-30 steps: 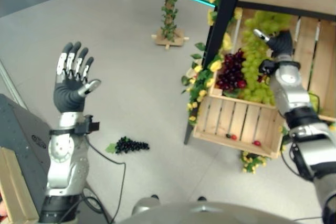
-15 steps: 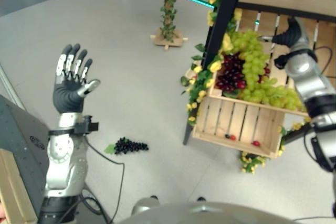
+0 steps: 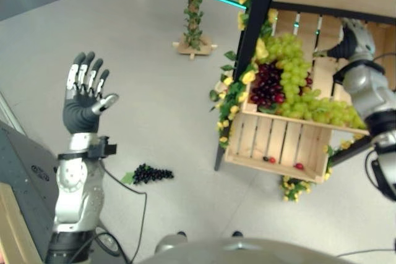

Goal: Pick up the fruits from the basket on one side to the basket on the other side

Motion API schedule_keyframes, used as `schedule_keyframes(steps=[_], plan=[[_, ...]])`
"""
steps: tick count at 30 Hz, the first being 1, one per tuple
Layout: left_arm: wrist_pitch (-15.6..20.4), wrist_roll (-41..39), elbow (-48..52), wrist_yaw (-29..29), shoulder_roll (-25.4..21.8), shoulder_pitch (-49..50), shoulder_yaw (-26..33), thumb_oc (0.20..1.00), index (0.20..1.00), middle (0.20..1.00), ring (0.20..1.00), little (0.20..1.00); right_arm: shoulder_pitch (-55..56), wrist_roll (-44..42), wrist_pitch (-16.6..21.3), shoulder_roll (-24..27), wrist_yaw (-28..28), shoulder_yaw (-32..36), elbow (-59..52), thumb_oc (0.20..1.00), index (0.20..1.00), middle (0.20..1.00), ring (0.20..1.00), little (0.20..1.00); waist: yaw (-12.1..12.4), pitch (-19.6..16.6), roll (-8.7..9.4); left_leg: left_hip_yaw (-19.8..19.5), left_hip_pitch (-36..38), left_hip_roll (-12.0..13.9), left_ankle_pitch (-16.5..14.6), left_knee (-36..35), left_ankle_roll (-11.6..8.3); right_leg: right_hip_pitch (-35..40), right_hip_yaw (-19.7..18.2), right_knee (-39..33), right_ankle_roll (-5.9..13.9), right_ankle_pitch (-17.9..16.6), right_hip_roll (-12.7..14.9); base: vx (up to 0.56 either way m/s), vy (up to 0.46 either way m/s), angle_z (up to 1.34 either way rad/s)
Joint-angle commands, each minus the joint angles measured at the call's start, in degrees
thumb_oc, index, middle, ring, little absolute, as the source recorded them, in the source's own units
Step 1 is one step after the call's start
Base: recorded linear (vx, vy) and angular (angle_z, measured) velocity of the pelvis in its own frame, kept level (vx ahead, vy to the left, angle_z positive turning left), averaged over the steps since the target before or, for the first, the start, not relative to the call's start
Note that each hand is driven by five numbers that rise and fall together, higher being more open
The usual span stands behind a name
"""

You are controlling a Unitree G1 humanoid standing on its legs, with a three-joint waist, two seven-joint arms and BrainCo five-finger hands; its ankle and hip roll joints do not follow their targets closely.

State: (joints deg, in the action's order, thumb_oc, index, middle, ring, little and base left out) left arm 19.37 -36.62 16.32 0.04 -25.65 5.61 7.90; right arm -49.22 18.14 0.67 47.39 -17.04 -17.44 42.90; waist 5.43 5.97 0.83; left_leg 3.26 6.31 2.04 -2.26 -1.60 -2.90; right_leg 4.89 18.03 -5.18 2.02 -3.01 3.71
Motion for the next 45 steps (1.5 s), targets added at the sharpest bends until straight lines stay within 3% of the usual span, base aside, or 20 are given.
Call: schedule_keyframes(steps=[1,2,3,4,6,7,8,9,12,16,25,45], plan=[[2.9,3.6,1.1,0.1,-1.4,0.8,0.7,1.0,1.0,1.0,1.0,1.0,-0.9,-8.7,5.0,-1.2,-0.7,1.8,-6.5,1.0,1.0,1.0,1.0,1.0,-0.6,-2.4,2.37,1.7,-2.2,-3.4,-0.9,-0.2,1.58,1.5,0.2,3.0,2.84,6.8,-0.7,0.0,0.0,0.0],[3.0,3.5,0.8,0.1,-1.2,0.7,0.8,1.0,1.0,1.0,1.0,1.0,3.1,-15.4,7.9,-2.1,0.0,4.8,-9.3,1.0,1.0,1.0,1.0,1.0,-0.7,-2.3,2.33,1.6,-2.3,-3.4,-0.9,-0.1,1.57,1.4,0.2,3.0,2.85,6.8,-0.7,0.0,0.0,0.0],[3.0,3.4,0.8,0.1,-1.4,0.8,0.7,1.0,1.0,1.0,1.0,1.0,3.6,-15.6,7.9,-2.0,0.2,5.2,-9.5,1.0,1.0,1.0,1.0,1.0,-0.6,-2.4,2.46,1.6,-2.3,-3.5,-0.9,-0.1,1.57,1.4,0.2,3.0,2.85,6.8,-0.7,0.0,0.0,0.0],[3.1,3.5,0.6,0.0,-1.2,0.8,0.8,1.0,1.0,1.0,1.0,1.0,7.4,-20.9,10.0,-3.2,1.6,7.4,-12.0,1.0,1.0,1.0,1.0,1.0,-0.7,-2.3,2.51,1.5,-2.4,-3.5,-0.9,0.0,1.57,1.4,0.2,3.0,2.85,6.8,-0.6,0.0,0.0,0.0],[3.3,3.3,0.5,-0.5,-0.4,1.4,2.8,1.0,1.0,1.0,1.0,1.0,20.2,-28.9,14.5,-6.1,5.9,13.8,-24.1,1.0,1.0,1.0,1.0,1.0,-1.7,-1.7,2.25,1.7,-2.5,-3.4,-1.0,0.1,1.59,1.2,0.3,3.3,2.9,6.9,-0.5,0.0,-0.001,0.06],[3.3,3.3,0.6,-0.5,-0.7,1.6,2.5,1.0,1.0,1.0,1.0,1.0,21.4,-28.9,14.3,-6.2,6.2,14.6,-25.0,1.0,1.0,1.0,1.0,1.0,-1.5,-1.9,2.45,1.6,-2.5,-3.4,-1.0,0.1,1.59,1.2,0.3,3.3,2.91,6.9,-0.5,0.02,-0.009,0.12],[3.3,2.9,0.5,-1.5,-0.1,2.1,4.1,1.0,1.0,1.0,1.0,1.0,31.0,-32.4,16.7,-7.3,8.8,21.4,-32.0,1.0,1.0,1.0,1.0,1.0,-2.2,-1.7,2.36,1.6,-2.6,-3.4,-1.1,0.1,1.61,1.2,0.5,3.4,3.0,7.1,-0.5,0.02,-0.008,0.1],[3.3,2.9,0.5,-1.6,-0.3,2.1,3.8,1.0,1.0,1.0,1.0,1.0,31.9,-32.5,16.6,-7.4,9.0,22.0,-32.6,1.0,1.0,1.0,1.0,1.0,-1.9,-1.9,2.48,1.5,-2.6,-3.4,-1.1,0.1,1.6,1.2,0.6,3.4,3.01,7.2,-0.5,0.02,-0.004,0.16],[4.1,3.5,0.6,-2.4,1.3,3.6,6.5,1.0,1.0,1.0,1.0,1.0,47.1,-39.0,20.2,-14.5,15.1,31.2,-42.7,1.0,1.0,1.0,1.0,1.0,-3.2,-1.8,2.34,1.2,-2.6,-3.6,-1.4,0.1,1.69,1.3,1.0,3.7,3.08,7.4,-0.3,0.02,0.001,0.04],[4.7,4.3,0.5,-2.8,2.5,4.5,8.2,1.0,1.0,1.0,1.0,1.0,56.8,-43.0,21.0,-20.1,19.8,33.6,-44.2,1.0,1.0,1.0,1.0,1.0,-4.3,-1.9,2.16,1.4,-2.4,-3.7,-1.5,0.0,1.7,1.1,1.0,3.9,3.12,7.6,-0.2,0.0,0.001,-0.01],[5.7,5.4,-3.0,-2.8,3.4,4.0,9.2,1.0,1.0,1.0,1.0,1.0,64.1,-50.8,20.7,-24.7,26.7,32.9,-42.8,1.0,1.0,1.0,1.0,1.0,-6.4,-2.5,1.79,2.9,-1.6,-3.3,-1.4,-0.3,1.34,1.2,-0.3,3.4,3.14,7.2,-0.5,-0.01,-0.004,-0.04],[7.0,8.1,-4.6,-1.5,4.5,4.0,9.6,1.0,1.0,1.0,1.0,1.0,60.8,-52.7,22.3,-27.6,27.1,32.6,-49.8,1.0,1.0,1.0,1.0,1.0,-6.5,-3.3,1.7,3.6,-0.9,-3.3,-1.5,-0.4,1.23,1.6,-0.9,3.2,2.99,7.1,-0.6,0.0,-0.003,-0.02]])
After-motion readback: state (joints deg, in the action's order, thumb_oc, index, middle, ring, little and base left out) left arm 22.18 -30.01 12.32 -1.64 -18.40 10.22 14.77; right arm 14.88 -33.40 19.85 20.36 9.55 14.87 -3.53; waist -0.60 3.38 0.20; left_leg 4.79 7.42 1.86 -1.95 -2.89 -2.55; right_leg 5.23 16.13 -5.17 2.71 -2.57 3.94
